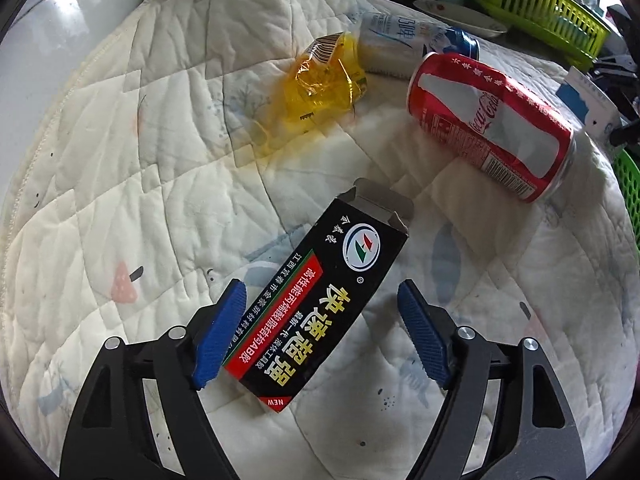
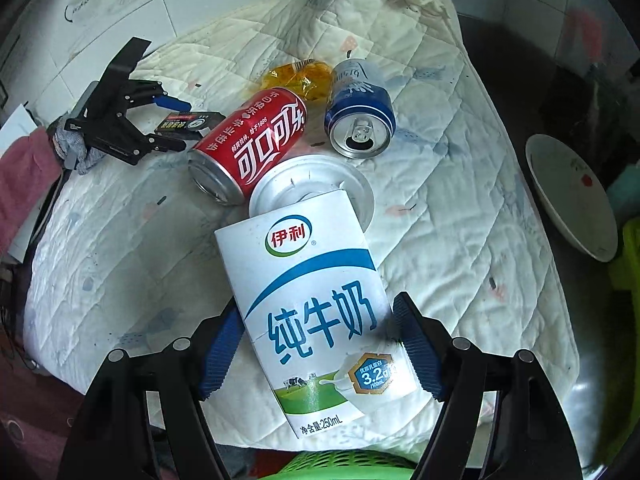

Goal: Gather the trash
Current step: 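Grasp the white milk carton with the right tool while the left tool grasps the black glue box, then carry the milk carton and glue box to the green basket and release both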

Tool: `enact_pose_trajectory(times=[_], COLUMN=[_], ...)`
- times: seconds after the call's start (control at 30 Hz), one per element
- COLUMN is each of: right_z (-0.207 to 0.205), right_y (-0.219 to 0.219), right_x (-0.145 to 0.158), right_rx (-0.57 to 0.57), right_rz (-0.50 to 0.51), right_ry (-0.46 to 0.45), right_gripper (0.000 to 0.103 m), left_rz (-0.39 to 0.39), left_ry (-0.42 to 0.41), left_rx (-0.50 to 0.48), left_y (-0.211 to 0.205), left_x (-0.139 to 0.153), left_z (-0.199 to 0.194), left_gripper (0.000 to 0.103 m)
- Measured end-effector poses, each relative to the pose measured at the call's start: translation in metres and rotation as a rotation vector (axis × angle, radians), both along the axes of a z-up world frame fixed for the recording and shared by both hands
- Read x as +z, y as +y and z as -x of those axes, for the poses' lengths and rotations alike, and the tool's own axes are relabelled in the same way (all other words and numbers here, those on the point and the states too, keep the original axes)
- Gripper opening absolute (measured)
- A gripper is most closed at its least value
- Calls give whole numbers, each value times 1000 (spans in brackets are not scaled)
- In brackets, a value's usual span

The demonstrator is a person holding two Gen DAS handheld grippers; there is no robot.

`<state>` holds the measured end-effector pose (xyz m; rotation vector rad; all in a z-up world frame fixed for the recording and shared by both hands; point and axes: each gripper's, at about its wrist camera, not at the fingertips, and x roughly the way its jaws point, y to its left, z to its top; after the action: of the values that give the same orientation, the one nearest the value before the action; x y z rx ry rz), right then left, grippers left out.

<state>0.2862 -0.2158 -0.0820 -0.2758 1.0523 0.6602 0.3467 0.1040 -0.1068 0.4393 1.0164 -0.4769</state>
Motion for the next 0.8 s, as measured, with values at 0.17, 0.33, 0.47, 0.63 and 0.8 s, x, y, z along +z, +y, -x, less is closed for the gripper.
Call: enact_pose_trajectory(times=[0.17,0.33,0.47,0.63,0.8], right_z=[12,31,47,64,77], right_y=[-6,-10,-13,-21,-33], right_x=[5,11,12,8,10], right_rx=[-54,-93,-117,-157,-215], right_rz=[-34,-70,-66,-76,-78], right_ry=[-6,-7,-7,0,-4], right_gripper=[72,72,72,72,72], left_rz=[35,24,-3,-1,31], left_ry=[-3,-8,1,37,22], left_rx=[13,17,14,8,39], left_y=[2,-3,-8,-10,-11], left_x=[2,1,-1,-5,-3], left_z=[-4,1,5,-4,-2], left_gripper=[62,59,60,65,53])
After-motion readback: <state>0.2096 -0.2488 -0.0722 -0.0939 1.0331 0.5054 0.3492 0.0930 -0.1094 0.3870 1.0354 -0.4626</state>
